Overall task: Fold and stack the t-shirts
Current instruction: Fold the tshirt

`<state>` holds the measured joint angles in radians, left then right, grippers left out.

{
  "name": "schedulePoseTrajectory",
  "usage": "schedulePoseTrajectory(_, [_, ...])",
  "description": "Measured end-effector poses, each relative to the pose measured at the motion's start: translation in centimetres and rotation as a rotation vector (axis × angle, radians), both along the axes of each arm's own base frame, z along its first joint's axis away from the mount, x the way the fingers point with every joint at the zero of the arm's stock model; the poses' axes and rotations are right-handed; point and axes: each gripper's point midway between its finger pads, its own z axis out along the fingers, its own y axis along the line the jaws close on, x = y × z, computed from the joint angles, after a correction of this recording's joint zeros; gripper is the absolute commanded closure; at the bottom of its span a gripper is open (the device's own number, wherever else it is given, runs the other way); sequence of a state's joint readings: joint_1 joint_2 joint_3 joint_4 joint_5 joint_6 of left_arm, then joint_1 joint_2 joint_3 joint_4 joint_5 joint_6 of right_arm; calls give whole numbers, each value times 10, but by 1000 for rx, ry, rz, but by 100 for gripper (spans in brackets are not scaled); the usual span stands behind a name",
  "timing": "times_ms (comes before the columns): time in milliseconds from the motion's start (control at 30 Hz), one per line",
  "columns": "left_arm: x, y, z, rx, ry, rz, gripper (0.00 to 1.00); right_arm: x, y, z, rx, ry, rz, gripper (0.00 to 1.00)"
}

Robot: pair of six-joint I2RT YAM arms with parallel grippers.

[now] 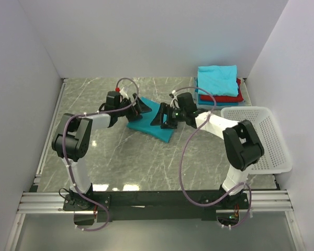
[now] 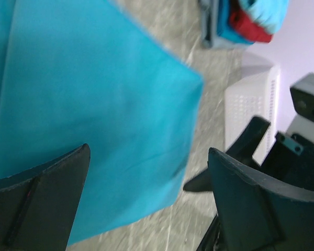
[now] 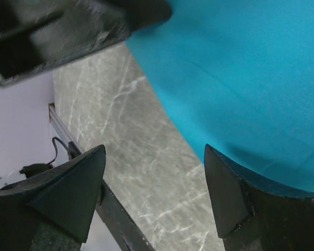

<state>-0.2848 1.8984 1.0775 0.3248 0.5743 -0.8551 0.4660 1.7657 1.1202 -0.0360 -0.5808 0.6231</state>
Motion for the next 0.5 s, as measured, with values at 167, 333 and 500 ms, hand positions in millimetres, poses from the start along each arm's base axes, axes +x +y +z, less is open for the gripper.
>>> schedulePoseTrajectory(167, [-25, 5, -31, 6, 69, -11, 1, -8, -7, -43, -35, 84, -19, 18])
schedulePoseTrajectory(333, [-39, 7, -40, -13, 69, -21, 0, -24, -14, -70, -43, 140, -22, 18])
schedulePoseTrajectory(500, [-64, 13, -43, -8, 82, -19, 1, -25, -18, -70, -50, 109, -21, 18])
